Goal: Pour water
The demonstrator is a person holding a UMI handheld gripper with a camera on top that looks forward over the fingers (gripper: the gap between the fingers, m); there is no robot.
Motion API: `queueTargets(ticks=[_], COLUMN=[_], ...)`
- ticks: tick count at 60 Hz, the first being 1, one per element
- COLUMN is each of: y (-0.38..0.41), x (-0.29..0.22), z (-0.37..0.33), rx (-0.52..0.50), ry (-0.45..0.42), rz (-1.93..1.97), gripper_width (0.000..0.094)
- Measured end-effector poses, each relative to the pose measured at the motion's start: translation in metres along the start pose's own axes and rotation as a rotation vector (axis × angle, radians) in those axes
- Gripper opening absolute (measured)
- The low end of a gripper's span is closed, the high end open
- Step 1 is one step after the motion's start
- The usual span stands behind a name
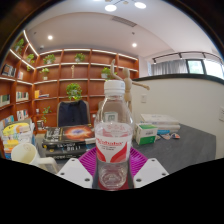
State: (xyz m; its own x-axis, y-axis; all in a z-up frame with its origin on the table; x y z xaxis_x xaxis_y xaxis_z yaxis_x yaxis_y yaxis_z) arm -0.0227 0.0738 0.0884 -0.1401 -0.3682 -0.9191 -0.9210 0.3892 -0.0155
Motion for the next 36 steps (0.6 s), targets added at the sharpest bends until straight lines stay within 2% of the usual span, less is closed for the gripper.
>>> queueTargets(ticks=[7, 11, 19, 36], y=[-0.001, 0.000, 0.000, 0.011], x=[0.001, 0.005, 0.020, 0.029], z=[-0.003, -0.004, -0.016, -0.119], rx=[0.014, 0.014, -0.005, -0.112], ry=[-0.005, 0.006, 0.060, 0.058], rz=[0.003, -0.004, -0.005, -0.062], gripper_width=[0.0502, 0.0567, 0.0879, 0.0885])
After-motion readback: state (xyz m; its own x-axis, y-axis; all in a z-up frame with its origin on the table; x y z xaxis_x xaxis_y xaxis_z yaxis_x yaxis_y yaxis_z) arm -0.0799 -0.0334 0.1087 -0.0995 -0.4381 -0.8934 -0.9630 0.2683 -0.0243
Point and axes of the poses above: the point between the fingertips, and its own axes, seen from behind it with the camera up: y to the left, x down, z forward, the way the camera looks, the point moved 3 cm from there along -z, backward, against the way the camera looks, and after that the axes turned 12 degrees about y, right-handed, at the moved point
